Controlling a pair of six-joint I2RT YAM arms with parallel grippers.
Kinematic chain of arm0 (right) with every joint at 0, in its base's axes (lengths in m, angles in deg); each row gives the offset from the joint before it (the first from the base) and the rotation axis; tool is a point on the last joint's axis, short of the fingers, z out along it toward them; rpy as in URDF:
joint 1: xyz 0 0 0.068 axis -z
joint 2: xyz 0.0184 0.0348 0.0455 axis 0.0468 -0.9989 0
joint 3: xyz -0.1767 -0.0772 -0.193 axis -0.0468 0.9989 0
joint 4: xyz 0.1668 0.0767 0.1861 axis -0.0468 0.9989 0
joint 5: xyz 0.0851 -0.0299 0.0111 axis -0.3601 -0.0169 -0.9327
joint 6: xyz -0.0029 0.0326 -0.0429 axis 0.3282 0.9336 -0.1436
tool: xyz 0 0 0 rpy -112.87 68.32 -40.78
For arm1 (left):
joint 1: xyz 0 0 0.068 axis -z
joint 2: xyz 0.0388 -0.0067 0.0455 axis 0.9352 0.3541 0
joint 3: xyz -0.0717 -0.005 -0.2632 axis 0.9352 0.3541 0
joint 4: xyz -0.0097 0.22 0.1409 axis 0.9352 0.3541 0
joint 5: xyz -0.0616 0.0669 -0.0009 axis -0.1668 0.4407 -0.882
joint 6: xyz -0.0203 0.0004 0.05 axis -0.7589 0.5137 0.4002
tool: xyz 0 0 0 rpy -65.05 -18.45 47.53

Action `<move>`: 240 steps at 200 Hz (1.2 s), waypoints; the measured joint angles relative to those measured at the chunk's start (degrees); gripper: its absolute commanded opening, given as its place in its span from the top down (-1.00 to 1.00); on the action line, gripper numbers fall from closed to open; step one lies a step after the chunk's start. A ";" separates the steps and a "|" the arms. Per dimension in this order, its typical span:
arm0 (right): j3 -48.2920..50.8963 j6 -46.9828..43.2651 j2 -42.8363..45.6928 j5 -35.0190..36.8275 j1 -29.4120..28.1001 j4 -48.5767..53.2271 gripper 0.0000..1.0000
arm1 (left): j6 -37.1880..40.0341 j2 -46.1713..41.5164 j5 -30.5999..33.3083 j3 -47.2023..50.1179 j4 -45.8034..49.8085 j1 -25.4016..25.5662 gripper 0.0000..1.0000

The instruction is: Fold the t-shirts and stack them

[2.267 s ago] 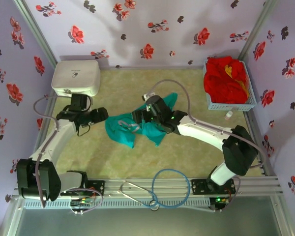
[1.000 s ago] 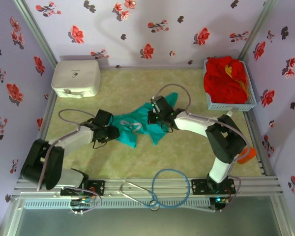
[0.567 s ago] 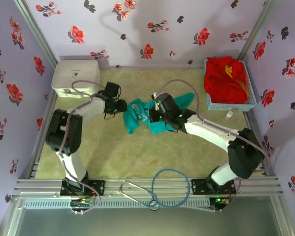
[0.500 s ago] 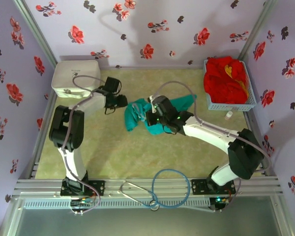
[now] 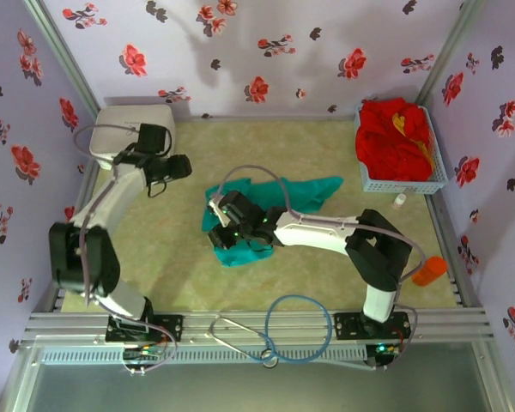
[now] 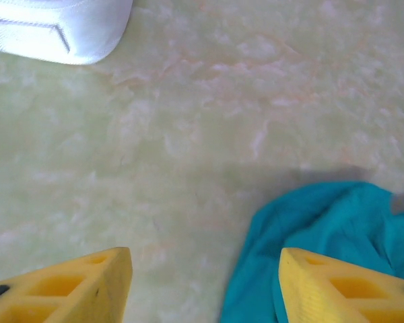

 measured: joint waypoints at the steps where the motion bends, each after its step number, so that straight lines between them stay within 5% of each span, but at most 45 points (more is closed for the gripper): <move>1: 0.00 -0.07 0.00 -0.04 0.00 -0.04 -0.19 | -0.07 -0.28 -0.02 0.26 0.00 0.02 -0.24; 30: 1.07 -0.79 1.16 -0.02 1.53 -2.03 -0.90 | -2.78 -9.27 -1.49 11.54 -0.55 1.51 -0.34; 41: 2.34 -0.61 2.29 0.52 2.78 -2.89 -0.98 | -4.11 -11.50 -2.08 15.98 -1.20 2.78 -0.35; 79: 6.86 2.36 6.49 4.17 9.01 -5.01 -0.99 | -7.96 -14.40 -3.43 23.82 -2.95 8.11 -0.35; 97: 7.48 4.35 7.06 6.23 11.74 -5.25 -0.96 | -8.33 -14.03 -3.32 23.17 -3.89 10.67 -0.19; 183: 11.96 19.26 11.39 10.14 26.29 -2.58 -0.79 | -0.85 5.55 3.80 0.39 -2.40 25.03 -0.07; 240: 9.73 22.23 4.11 6.60 32.54 1.07 -0.75 | 2.93 11.98 11.39 -2.60 4.31 32.81 -0.07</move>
